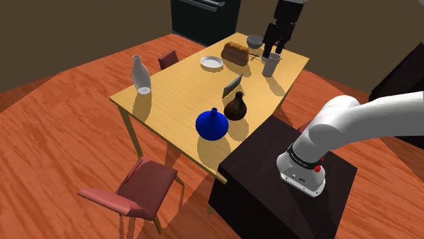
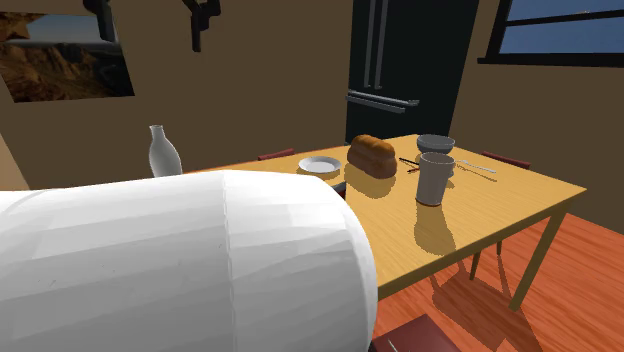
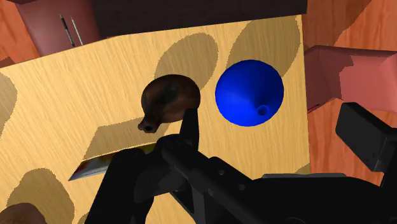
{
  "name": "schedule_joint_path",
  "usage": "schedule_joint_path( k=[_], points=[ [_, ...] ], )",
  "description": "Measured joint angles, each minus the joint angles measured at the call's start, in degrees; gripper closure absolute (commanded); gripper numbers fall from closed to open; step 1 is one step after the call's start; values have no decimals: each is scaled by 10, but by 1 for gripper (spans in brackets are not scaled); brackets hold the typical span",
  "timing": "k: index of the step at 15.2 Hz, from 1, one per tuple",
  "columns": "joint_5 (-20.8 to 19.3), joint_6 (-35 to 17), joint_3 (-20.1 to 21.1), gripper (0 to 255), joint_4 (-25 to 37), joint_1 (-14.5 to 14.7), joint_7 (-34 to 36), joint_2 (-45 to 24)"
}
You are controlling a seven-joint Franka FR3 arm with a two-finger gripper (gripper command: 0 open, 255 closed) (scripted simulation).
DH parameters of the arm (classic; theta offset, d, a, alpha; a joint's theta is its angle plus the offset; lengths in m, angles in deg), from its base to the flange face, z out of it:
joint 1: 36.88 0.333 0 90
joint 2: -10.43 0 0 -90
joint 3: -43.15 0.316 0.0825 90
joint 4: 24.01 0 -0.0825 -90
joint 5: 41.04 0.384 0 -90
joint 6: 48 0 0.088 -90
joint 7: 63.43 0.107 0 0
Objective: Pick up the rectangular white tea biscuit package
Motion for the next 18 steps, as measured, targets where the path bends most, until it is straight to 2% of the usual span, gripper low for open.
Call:
schedule_joint_path(
  k=[2, 4, 11, 18],
  points=[
    [1, -9, 2, 0, -1, -2, 6, -8],
    [6, -39, 8, 0, -10, -9, 28, -29],
    [16, -155, 20, 0, -9, -38, 114, -143],
    [20, -257, 21, 0, 25, -65, 197, -277]
  ],
)
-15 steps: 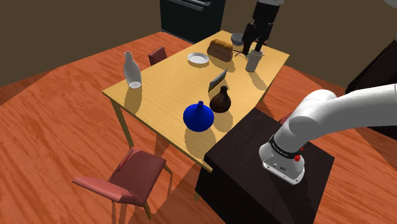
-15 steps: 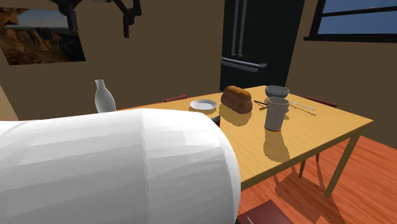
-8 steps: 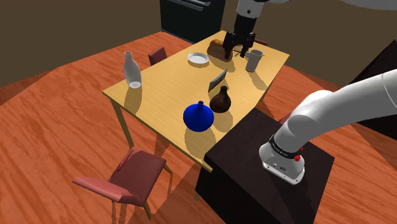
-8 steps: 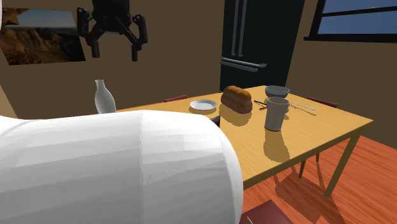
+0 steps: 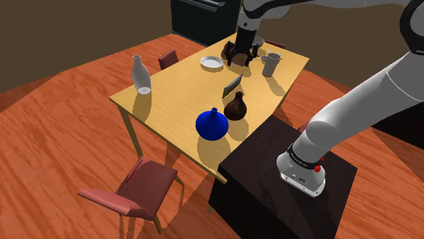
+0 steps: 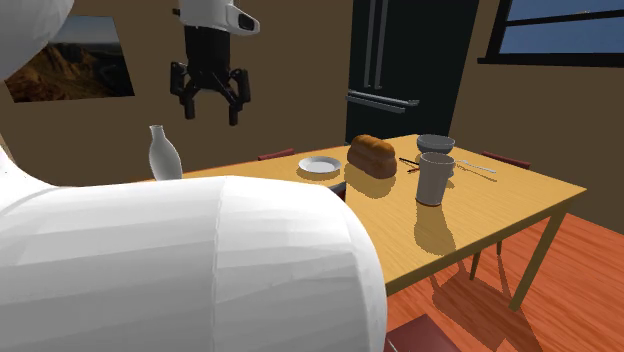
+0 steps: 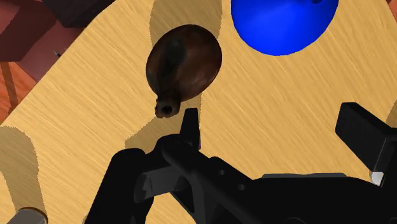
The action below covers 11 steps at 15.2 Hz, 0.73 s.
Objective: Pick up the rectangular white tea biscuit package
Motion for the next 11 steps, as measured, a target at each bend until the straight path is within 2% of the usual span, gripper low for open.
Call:
schedule_joint_path(
  k=[4, 11],
  points=[
    [1, -54, -6, 0, 26, -14, 43, -79],
    [8, -117, -21, 0, 96, -32, 122, -211]
  ],
)
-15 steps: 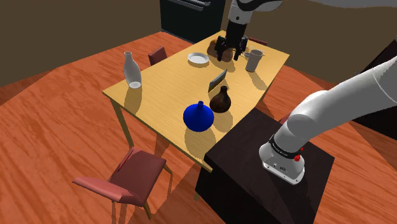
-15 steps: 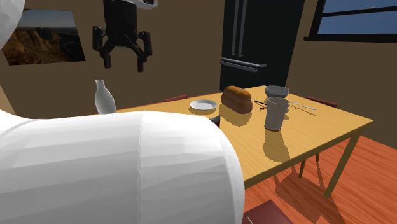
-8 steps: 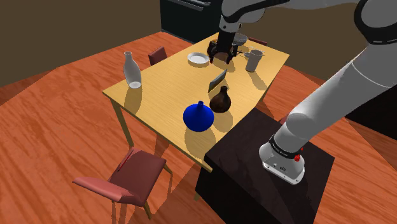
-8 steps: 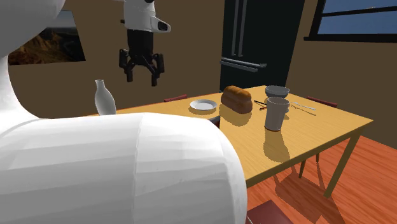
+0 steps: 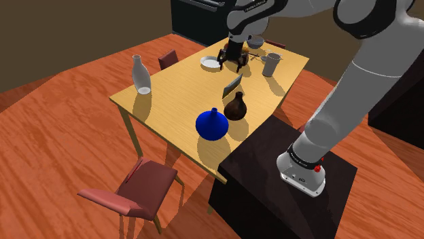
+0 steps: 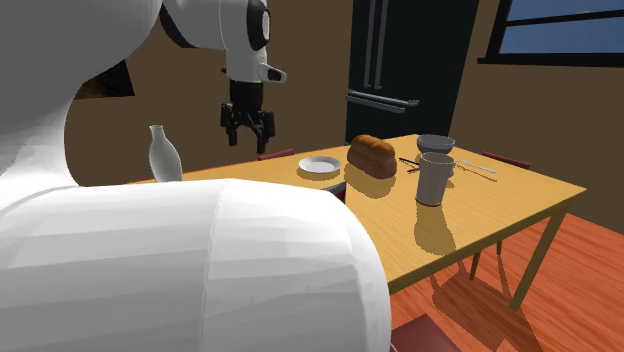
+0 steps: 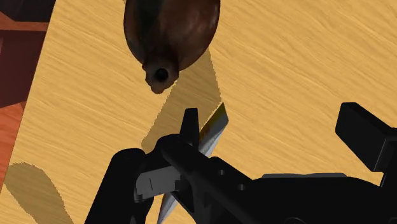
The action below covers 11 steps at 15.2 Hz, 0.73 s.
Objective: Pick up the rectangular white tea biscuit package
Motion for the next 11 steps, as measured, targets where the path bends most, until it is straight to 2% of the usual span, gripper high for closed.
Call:
schedule_joint_path(
  k=[11],
  points=[
    [31, -59, -42, 0, 137, -40, 91, -199]
  ],
)
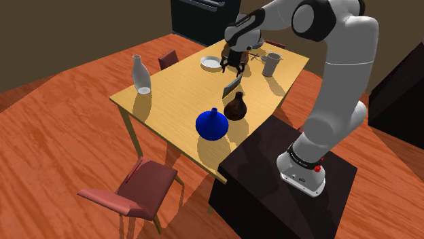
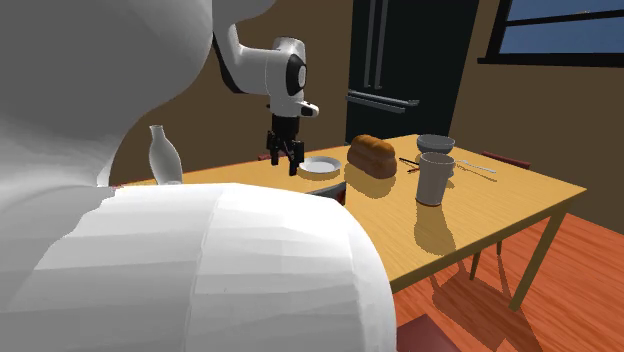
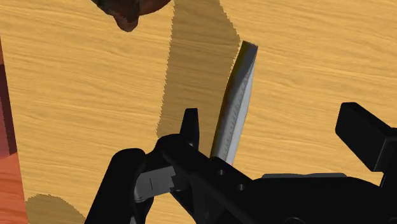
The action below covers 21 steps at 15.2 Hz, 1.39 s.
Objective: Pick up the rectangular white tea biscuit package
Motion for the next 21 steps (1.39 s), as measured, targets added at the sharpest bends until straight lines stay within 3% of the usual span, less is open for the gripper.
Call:
schedule_joint_path(
  k=[7, 15, 16, 21],
  points=[
    [29, -12, -23, 0, 102, -32, 57, -118],
    [42, -50, -19, 0, 117, -42, 57, -171],
    [42, -51, -18, 255, 117, -42, 56, -174],
    [43, -53, -18, 255, 118, -42, 56, -176]
  ],
)
